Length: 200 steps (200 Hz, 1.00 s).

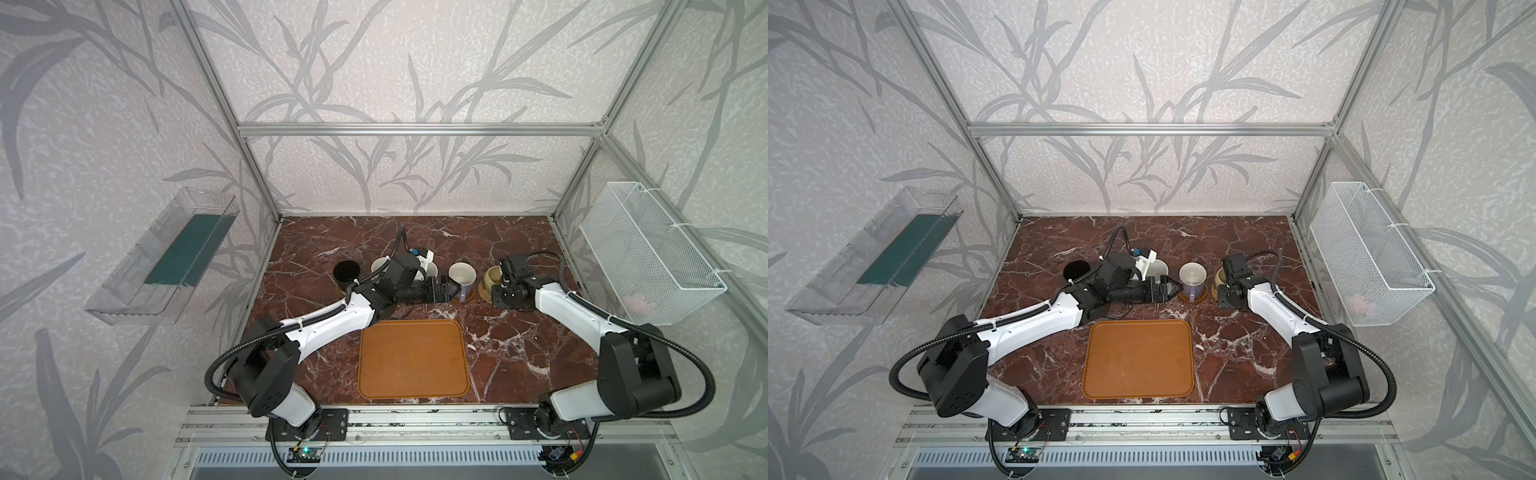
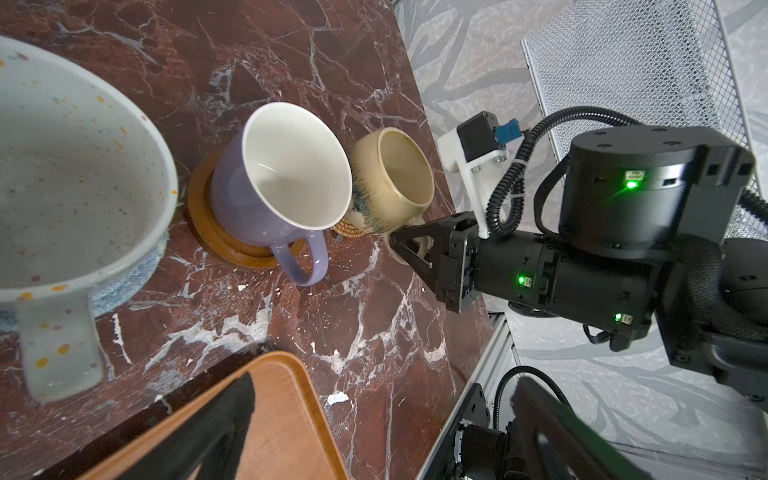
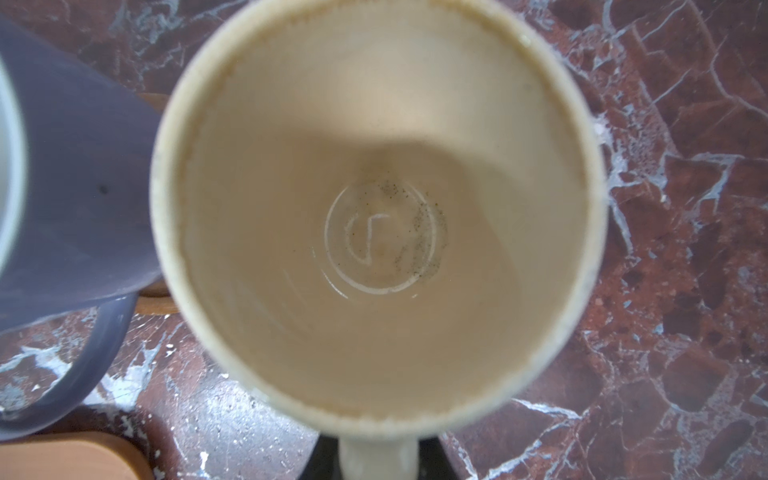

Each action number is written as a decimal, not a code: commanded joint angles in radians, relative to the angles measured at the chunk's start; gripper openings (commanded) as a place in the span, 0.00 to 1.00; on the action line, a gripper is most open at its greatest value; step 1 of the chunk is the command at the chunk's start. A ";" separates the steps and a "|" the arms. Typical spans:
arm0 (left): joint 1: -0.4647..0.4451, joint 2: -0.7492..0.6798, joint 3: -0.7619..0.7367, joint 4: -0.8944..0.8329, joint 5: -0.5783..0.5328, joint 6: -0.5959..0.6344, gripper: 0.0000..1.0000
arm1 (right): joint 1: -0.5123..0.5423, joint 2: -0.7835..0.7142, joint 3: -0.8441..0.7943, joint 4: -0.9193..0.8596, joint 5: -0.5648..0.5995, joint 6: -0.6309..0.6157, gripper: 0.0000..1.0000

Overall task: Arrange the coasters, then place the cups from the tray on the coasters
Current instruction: 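Lower the beige glazed mug onto the woven coaster with the right gripper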

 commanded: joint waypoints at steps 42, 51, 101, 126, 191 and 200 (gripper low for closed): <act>-0.005 0.000 0.009 0.039 0.003 -0.006 0.99 | -0.006 0.032 0.032 0.087 0.032 -0.009 0.00; -0.006 -0.002 0.005 0.040 0.002 -0.008 0.99 | -0.006 0.030 0.024 0.085 0.027 -0.006 0.00; -0.006 -0.007 -0.003 0.050 0.006 -0.011 0.99 | -0.006 0.015 -0.001 0.088 0.026 -0.002 0.00; -0.006 -0.012 -0.010 0.051 0.004 -0.011 0.99 | -0.006 0.002 -0.021 0.091 0.026 0.003 0.00; -0.007 -0.012 -0.019 0.067 0.008 -0.018 0.99 | -0.006 0.023 0.004 0.066 0.031 -0.003 0.23; -0.005 -0.014 -0.020 0.067 0.007 -0.016 0.99 | -0.006 0.021 0.003 0.063 0.034 -0.003 0.27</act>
